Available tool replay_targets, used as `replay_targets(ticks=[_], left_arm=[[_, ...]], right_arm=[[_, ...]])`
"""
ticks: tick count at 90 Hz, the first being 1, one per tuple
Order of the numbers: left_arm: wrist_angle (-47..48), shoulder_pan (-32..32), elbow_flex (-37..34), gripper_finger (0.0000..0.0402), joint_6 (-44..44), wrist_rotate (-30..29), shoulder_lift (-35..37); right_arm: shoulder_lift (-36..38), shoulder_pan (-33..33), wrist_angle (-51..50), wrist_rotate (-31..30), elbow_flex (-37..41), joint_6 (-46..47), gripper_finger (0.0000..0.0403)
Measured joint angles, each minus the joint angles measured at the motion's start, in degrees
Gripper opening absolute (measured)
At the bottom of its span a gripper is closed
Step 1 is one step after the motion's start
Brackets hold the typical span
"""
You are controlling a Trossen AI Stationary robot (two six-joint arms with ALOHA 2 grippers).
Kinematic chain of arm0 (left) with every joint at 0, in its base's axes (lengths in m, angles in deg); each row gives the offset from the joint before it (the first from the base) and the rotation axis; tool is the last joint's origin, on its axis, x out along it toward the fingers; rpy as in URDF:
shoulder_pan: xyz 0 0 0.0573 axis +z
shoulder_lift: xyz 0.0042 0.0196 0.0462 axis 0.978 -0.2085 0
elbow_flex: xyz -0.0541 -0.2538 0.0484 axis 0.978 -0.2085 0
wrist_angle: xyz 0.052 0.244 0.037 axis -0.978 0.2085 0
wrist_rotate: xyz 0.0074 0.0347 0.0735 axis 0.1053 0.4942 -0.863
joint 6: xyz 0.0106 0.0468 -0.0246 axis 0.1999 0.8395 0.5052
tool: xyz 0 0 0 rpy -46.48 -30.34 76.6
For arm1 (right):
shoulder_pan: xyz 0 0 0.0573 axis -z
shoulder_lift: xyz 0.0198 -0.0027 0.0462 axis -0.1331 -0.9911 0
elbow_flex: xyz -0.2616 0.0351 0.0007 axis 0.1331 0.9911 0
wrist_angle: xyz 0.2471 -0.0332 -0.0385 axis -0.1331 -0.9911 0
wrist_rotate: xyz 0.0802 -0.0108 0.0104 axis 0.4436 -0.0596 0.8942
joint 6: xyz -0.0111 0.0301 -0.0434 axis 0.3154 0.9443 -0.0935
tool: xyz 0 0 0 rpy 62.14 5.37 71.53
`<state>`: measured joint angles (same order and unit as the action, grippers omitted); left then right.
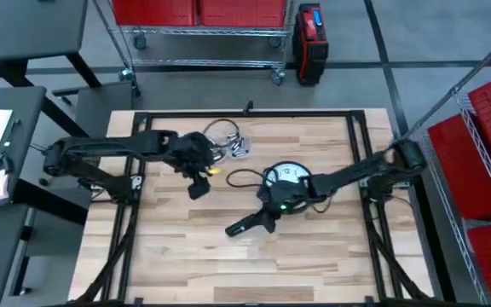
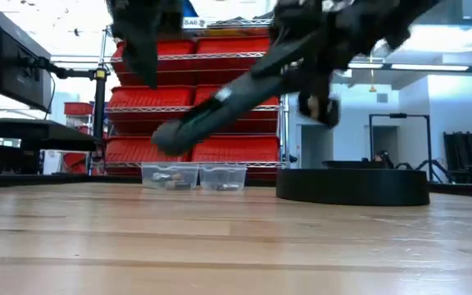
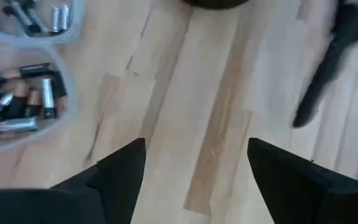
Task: Insert battery
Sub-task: Open the remote battery cover
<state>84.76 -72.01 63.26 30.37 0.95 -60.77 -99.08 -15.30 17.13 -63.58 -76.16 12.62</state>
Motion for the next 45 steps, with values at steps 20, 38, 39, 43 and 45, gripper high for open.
replay_targets(ticks=[20, 38, 39, 43, 45], left_arm=[[1.62, 0.03, 0.0, 0.0262, -2.77, -0.83, 7.96], [3.94, 0.04, 0.0, 0.0262, -3.39, -1.35, 11.04], [4.13, 0.04, 0.0, 0.0263, -3.41, -1.34, 11.07], [4.68, 0.02, 0.0, 0.0263, -3.41, -1.35, 11.11], [4.98, 0.02, 0.0, 0.0263, -3.41, -1.35, 11.1]], right_arm=[[-10.35, 5.81, -4.89, 18.76, -11.92, -4.51, 0.0065], [-21.59, 11.63, -10.9, 27.91, -22.73, -8.04, 0.0065], [-22.08, 11.87, -10.93, 28.25, -23.21, -8.13, 0.0065], [-24.01, 12.7, -10.72, 29.74, -25.05, -8.25, 0.0065], [-24.9, 13.04, -10.74, 30.5, -25.89, -8.24, 0.0065]])
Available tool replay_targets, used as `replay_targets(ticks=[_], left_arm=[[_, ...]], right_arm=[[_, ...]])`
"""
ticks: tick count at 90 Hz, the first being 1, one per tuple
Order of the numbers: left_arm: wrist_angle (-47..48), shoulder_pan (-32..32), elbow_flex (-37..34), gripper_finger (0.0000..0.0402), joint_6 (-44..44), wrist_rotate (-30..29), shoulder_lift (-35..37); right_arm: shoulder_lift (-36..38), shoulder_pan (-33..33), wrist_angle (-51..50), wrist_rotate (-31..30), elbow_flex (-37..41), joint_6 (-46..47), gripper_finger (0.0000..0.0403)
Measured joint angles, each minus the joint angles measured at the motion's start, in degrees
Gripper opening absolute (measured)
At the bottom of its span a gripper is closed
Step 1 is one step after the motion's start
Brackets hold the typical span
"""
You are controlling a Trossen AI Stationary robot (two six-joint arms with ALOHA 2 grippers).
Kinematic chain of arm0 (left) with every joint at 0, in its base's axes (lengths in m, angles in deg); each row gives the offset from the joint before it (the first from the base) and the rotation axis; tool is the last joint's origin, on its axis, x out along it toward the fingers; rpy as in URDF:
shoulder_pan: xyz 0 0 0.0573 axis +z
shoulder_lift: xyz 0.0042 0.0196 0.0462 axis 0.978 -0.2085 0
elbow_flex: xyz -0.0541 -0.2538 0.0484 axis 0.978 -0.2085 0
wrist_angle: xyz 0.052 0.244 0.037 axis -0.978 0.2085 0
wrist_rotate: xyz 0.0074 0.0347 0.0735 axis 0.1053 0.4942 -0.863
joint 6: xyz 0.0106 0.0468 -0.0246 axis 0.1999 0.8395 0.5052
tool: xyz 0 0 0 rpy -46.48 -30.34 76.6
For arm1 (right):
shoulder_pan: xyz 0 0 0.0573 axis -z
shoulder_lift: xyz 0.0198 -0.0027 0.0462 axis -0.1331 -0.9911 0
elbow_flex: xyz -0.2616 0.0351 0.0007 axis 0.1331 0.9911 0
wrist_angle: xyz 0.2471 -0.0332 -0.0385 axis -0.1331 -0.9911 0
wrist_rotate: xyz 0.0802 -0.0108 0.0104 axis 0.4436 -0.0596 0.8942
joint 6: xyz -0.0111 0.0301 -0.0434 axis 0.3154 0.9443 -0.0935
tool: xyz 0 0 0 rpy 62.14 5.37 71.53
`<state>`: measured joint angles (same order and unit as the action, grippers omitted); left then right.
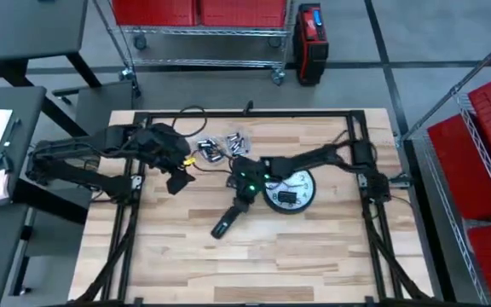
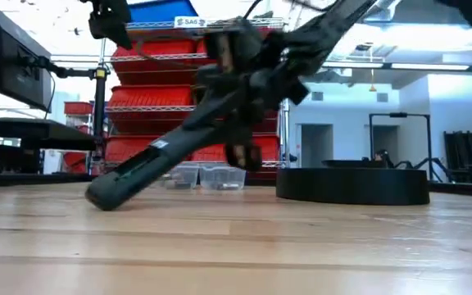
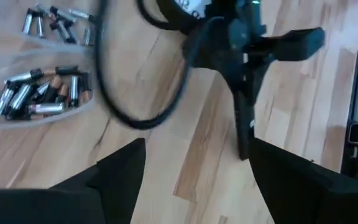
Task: Insert battery
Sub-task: Open the remote battery cover
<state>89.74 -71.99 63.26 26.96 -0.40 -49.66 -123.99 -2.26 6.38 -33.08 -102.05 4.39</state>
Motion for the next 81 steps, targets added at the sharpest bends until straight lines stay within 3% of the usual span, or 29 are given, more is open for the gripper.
replay_targets(ticks=[10, 29, 43, 81], left_arm=[[2.86, 0.0, -0.02, 0.0263, 0.01, 0.02, -0.08], [3.57, -0.27, -0.02, 0.0263, 0.88, 0.06, -0.72], [3.51, -0.28, -0.02, 0.0263, 1.85, 0.07, -0.67], [3.4, -0.28, -0.02, 0.0263, 2.42, -0.18, -0.87]], right_arm=[[-2.95, 1.54, -0.22, 2.59, -3.18, -0.08, 0.0075], [-3.85, 3.05, -3.28, -1.34, -3.7, -0.15, 0.0181], [-3.85, 4.44, -6.04, -1.42, -3.71, -0.37, 0.0231], [-3.57, 6.51, -6.79, -4.9, -3.71, -0.43, 0.0243]])
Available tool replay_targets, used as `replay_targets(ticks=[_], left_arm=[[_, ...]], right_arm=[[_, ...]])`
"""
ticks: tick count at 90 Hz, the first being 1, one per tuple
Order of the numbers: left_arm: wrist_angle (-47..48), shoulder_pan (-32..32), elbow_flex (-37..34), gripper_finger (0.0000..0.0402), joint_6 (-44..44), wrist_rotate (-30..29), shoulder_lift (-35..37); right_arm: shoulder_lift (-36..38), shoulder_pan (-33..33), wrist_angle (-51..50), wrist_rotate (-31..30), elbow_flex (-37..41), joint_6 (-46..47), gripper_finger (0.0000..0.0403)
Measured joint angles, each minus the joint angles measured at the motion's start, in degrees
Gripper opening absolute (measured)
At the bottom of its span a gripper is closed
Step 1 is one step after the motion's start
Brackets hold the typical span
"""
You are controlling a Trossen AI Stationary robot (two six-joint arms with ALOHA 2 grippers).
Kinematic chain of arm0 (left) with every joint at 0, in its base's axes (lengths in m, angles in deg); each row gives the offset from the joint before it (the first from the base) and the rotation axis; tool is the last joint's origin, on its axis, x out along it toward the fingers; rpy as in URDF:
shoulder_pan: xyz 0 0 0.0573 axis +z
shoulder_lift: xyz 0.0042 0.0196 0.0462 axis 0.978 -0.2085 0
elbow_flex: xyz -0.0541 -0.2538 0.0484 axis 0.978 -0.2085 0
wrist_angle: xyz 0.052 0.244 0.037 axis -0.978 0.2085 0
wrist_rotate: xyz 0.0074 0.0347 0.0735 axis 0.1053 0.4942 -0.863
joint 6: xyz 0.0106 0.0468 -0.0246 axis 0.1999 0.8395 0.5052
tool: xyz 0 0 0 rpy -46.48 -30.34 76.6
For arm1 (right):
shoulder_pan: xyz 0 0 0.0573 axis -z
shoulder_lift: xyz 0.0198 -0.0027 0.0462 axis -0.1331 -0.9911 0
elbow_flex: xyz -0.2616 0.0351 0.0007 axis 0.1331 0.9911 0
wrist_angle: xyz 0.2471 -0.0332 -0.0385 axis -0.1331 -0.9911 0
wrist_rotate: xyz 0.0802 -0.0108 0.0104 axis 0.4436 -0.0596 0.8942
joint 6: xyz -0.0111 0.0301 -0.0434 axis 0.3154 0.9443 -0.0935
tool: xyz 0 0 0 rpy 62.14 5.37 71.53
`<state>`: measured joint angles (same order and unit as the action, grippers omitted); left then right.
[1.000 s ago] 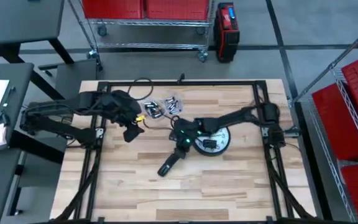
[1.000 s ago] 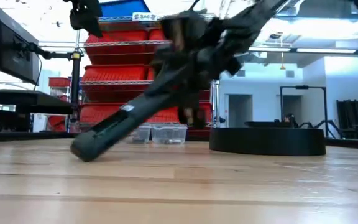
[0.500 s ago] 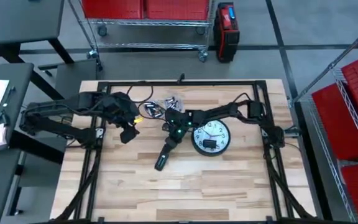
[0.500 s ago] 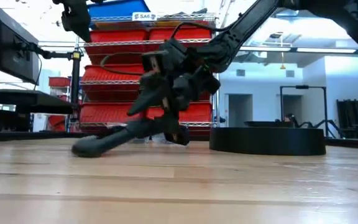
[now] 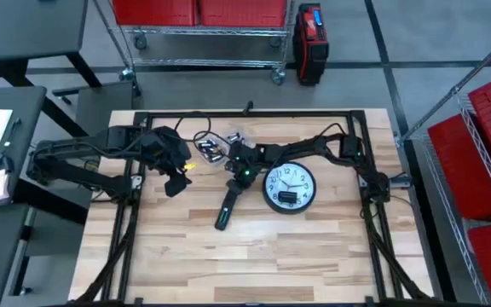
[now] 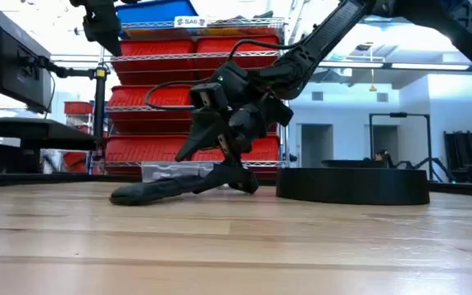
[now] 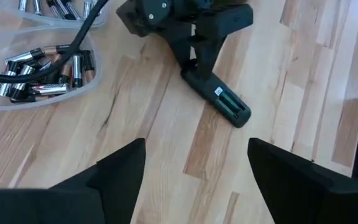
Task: Insert battery
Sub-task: Open the remote battery cover
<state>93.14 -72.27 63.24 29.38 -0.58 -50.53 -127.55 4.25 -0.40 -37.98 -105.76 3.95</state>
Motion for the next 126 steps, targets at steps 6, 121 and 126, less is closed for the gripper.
replay_targets(ticks=[6, 121, 126], left_arm=[[0.0, 0.0, 0.0, 0.0263, 0.01, -0.03, 0.02], [-0.63, 0.0, 0.0, 0.0263, 0.68, -0.03, 0.02], [-0.68, 0.0, 0.0, 0.0263, 0.68, -0.03, 0.02]], right_arm=[[0.0, -0.11, 0.06, -0.3, 0.0, 0.0, 0.0244], [0.13, -0.08, 0.03, 8.29, 0.0, 1.68, 0.0336], [0.13, 0.14, 0.05, 11.52, 0.0, 1.76, 0.0343]])
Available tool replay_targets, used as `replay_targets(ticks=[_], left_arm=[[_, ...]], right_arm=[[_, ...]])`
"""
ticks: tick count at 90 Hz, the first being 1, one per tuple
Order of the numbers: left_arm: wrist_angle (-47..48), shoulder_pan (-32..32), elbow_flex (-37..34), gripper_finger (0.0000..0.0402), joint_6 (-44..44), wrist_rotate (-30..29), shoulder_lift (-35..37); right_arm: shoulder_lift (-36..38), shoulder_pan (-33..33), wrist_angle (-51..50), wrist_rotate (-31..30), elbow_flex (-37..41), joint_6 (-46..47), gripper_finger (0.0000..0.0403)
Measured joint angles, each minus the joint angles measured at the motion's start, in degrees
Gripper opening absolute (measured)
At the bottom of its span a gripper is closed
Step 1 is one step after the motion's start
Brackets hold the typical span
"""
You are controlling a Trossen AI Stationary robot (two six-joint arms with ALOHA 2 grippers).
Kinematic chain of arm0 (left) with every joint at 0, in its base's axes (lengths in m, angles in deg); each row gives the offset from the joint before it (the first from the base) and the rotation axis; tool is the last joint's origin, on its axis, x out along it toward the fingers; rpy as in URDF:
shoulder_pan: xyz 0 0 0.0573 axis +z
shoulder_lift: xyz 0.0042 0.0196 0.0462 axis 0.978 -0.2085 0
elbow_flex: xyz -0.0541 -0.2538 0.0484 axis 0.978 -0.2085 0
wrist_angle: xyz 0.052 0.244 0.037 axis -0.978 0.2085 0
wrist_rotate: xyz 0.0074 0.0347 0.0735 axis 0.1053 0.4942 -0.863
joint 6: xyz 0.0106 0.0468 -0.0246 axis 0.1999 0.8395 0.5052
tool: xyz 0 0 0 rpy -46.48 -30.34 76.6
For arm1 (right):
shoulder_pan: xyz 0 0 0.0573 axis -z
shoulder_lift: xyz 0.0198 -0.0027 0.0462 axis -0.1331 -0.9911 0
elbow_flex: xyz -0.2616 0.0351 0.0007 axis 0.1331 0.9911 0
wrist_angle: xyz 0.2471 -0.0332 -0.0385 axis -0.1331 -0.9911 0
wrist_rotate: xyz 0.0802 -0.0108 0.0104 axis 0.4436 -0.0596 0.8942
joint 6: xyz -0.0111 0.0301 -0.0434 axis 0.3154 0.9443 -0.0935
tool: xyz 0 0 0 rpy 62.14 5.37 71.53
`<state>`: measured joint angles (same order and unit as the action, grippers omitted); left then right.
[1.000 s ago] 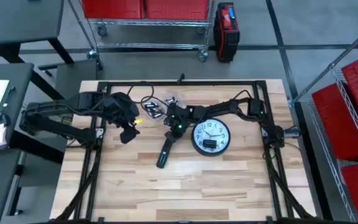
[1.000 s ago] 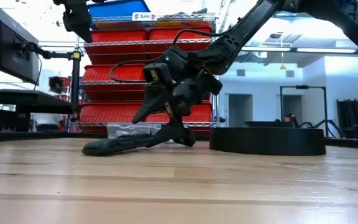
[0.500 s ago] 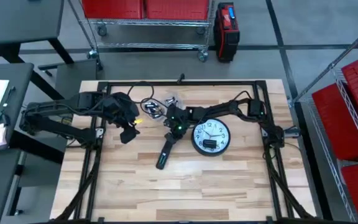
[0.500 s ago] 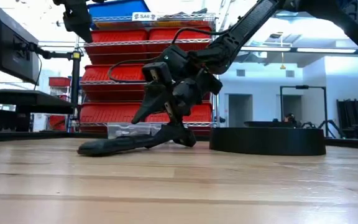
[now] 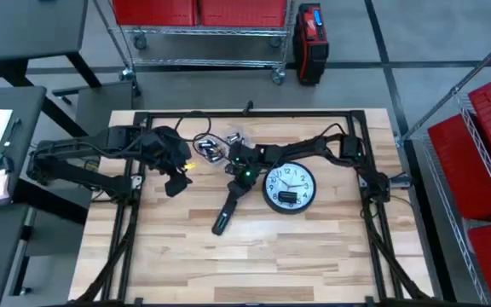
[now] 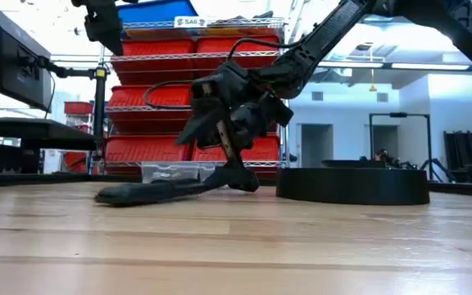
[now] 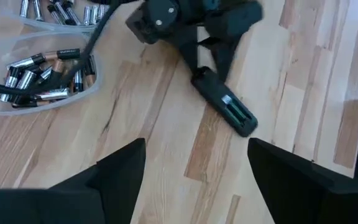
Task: Insert battery
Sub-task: Open the remote battery cover, then insert the silver battery into the remote control
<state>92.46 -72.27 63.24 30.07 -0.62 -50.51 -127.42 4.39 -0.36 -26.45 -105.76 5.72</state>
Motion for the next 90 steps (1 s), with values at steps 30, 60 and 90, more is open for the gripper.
replay_targets(ticks=[30, 60, 90], left_arm=[[-0.98, 0.02, 0.0, 0.0263, -0.02, -2.43, 0.0], [-1.02, 0.04, 0.0, 0.0263, -0.18, -4.52, 0.02], [-7.09, 3.98, -0.02, 0.0263, -1.73, -6.62, -0.2]], right_arm=[[4.67, 1.11, -3.1, -12.48, 0.02, -2.92, 0.0349], [17.67, 2.9, -6.7, -21.64, 0.0, -10.69, 0.0348], [29.23, 7.6, -8.65, -21.97, -0.02, -16.96, 0.0348]])
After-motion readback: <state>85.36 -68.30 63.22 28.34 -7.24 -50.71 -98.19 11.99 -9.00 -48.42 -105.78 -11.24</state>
